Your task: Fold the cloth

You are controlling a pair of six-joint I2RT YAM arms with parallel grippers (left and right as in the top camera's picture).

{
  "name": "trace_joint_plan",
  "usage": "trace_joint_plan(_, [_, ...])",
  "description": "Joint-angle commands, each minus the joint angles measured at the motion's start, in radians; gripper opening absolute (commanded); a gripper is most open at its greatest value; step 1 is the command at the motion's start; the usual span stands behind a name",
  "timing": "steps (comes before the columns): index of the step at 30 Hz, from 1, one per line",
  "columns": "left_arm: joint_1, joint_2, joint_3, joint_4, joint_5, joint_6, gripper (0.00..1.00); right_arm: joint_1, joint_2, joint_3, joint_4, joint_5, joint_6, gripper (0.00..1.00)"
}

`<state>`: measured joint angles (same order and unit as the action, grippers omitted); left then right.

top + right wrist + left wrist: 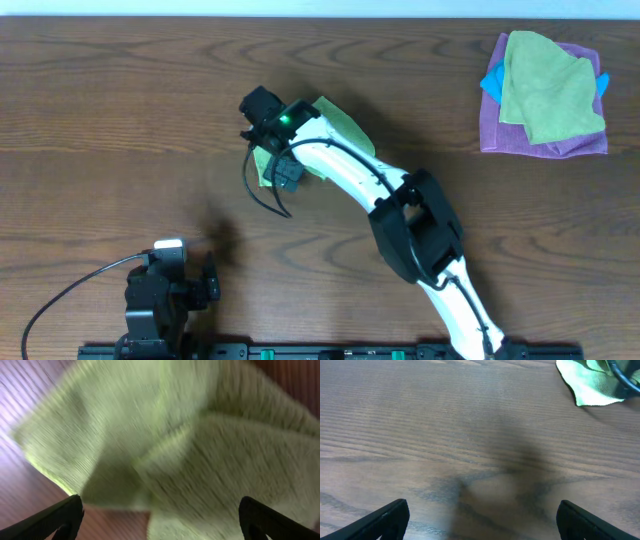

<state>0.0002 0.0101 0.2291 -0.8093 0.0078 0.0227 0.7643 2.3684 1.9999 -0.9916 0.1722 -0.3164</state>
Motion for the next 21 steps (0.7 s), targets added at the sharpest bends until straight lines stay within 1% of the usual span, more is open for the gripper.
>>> trace_joint_plan(1, [0.006, -0.005, -0.031, -0.051, -0.018, 0.000, 0.95, 0.009, -0.013, 0.010, 0.038, -0.065, 0.075, 0.92])
trace_joint_plan(2, [0.006, -0.005, -0.031, -0.050, -0.018, 0.000, 0.95, 0.008, -0.010, 0.009, 0.071, -0.064, 0.091, 0.88])
trace_joint_plan(3, [0.006, -0.005, -0.031, -0.051, -0.018, 0.000, 0.95, 0.007, -0.010, 0.009, 0.085, -0.058, 0.095, 0.86])
trace_joint_plan(7, [0.006, -0.005, -0.031, -0.051, -0.018, 0.000, 0.95, -0.002, -0.010, 0.008, 0.142, 0.017, 0.106, 0.88])
trace_joint_plan(9, [0.006, -0.005, -0.031, -0.051, -0.018, 0.000, 0.95, -0.010, -0.010, 0.008, 0.146, 0.023, 0.106, 0.90])
trace_joint_plan(11, [0.006, -0.005, -0.031, -0.051, -0.018, 0.000, 0.95, -0.014, -0.003, 0.006, 0.140, 0.019, 0.111, 0.89])
trace_joint_plan(14, [0.006, -0.005, -0.031, -0.051, -0.018, 0.000, 0.95, -0.021, 0.019, 0.006, 0.131, 0.039, 0.116, 0.84])
trace_joint_plan(16, [0.006, -0.005, -0.031, -0.051, -0.018, 0.000, 0.95, -0.024, 0.034, 0.006, 0.133, 0.076, 0.138, 0.76])
trace_joint_plan(17, [0.006, -0.005, -0.031, -0.051, -0.018, 0.000, 0.95, -0.024, 0.039, 0.006, 0.136, 0.083, 0.137, 0.69])
trace_joint_plan(18, [0.006, -0.005, -0.031, -0.051, -0.018, 0.000, 0.95, -0.026, 0.044, 0.006, 0.136, 0.087, 0.137, 0.59])
trace_joint_plan(19, [0.006, -0.005, -0.031, -0.051, -0.018, 0.000, 0.95, -0.029, 0.048, 0.006, 0.136, 0.087, 0.137, 0.46])
trace_joint_plan(20, [0.006, -0.005, -0.031, -0.051, -0.018, 0.000, 0.95, -0.031, 0.050, 0.006, 0.137, 0.086, 0.137, 0.31])
trace_joint_plan(21, [0.006, -0.005, -0.031, -0.051, -0.018, 0.000, 0.95, -0.032, 0.052, 0.006, 0.139, 0.086, 0.137, 0.26])
